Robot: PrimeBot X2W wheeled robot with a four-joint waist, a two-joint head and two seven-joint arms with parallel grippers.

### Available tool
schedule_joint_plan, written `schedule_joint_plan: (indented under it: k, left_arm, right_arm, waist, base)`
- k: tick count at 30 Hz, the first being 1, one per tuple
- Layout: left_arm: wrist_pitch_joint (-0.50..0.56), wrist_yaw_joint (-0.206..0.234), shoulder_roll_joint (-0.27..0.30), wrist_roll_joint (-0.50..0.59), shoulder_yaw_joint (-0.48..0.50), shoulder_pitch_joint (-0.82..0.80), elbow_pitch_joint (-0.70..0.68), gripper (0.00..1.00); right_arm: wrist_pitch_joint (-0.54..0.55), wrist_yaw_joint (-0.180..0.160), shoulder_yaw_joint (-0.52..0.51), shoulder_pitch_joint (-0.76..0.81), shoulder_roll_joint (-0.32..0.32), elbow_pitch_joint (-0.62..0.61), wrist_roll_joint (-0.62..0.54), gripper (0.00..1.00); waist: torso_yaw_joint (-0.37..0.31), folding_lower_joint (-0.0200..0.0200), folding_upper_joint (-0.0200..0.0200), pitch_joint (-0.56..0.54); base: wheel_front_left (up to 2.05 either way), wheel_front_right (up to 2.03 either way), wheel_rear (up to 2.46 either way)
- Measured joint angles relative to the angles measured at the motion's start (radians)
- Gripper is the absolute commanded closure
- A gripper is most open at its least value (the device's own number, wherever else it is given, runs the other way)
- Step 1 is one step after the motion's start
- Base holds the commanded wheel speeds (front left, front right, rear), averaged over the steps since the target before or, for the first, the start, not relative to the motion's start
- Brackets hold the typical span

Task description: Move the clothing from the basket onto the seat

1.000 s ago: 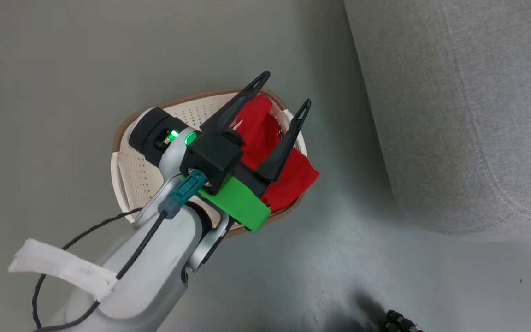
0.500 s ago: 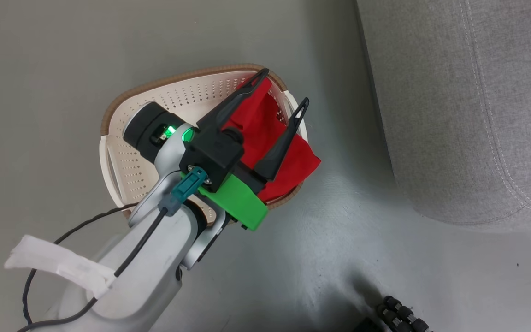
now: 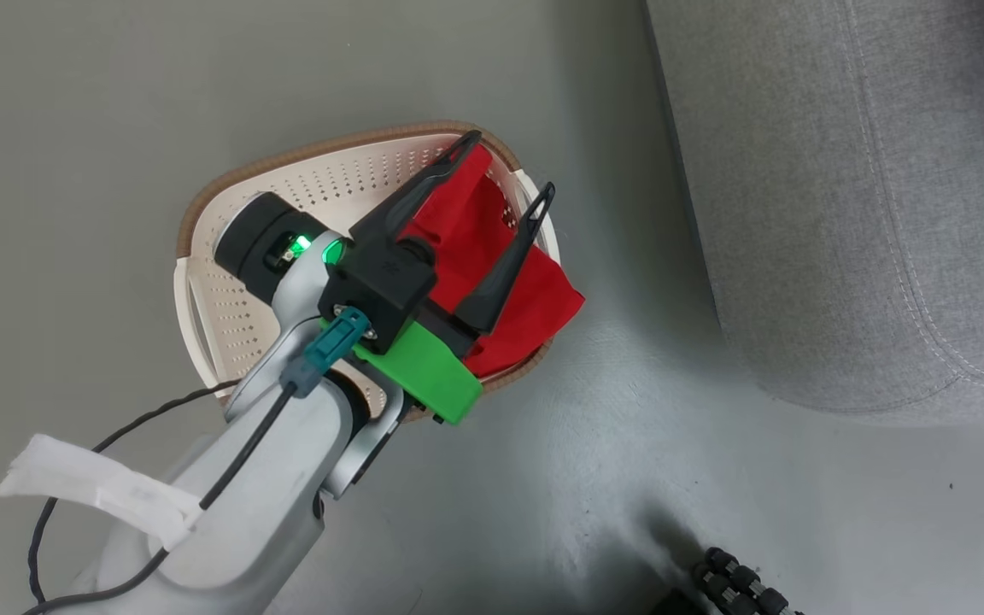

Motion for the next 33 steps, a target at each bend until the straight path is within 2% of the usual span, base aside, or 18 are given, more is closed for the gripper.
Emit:
schedule_joint_plan:
  k: [1,7,19,25,33]
  left_arm:
    - [-0.002,0.0,0.0,-0.004,0.001,0.001,0.004,0.0]
    - [-0.033,0.0,0.003,-0.026,0.018,0.035,0.04,0.0]
    - [-0.108,-0.001,0.0,-0.087,0.05,0.108,0.136,0.0]
    - [-0.144,-0.001,-0.013,-0.111,0.074,0.135,0.196,0.0]
    - [-0.165,0.013,-0.022,-0.147,0.122,0.187,0.261,0.0]
  right_arm:
    - [-0.007,0.005,0.004,0.006,0.001,0.006,-0.004,0.0]
    - [-0.028,0.033,0.021,0.035,0.005,0.023,-0.02,0.0]
    - [-0.037,0.067,0.04,0.112,0.008,0.009,-0.051,0.0]
    - [-0.037,0.085,0.044,0.17,0.033,-0.061,-0.07,0.0]
    - [-0.037,0.098,0.061,0.247,0.108,-0.123,-0.074,0.0]
  waist:
    - [-0.001,0.0,0.0,-0.004]
    - [-0.008,0.0,0.0,-0.035]
    - [-0.019,-0.0001,0.0,-0.146]
    - [-0.012,-0.0001,0.0,-0.232]
    - [0.016,-0.0001,0.0,-0.327]
  base:
    - [0.0,0.0,0.0]
    - [0.0,0.0,0.0]
    - [0.0,0.0,0.0]
    - [0.0,0.0,0.0]
    - [0.0,0.0,0.0]
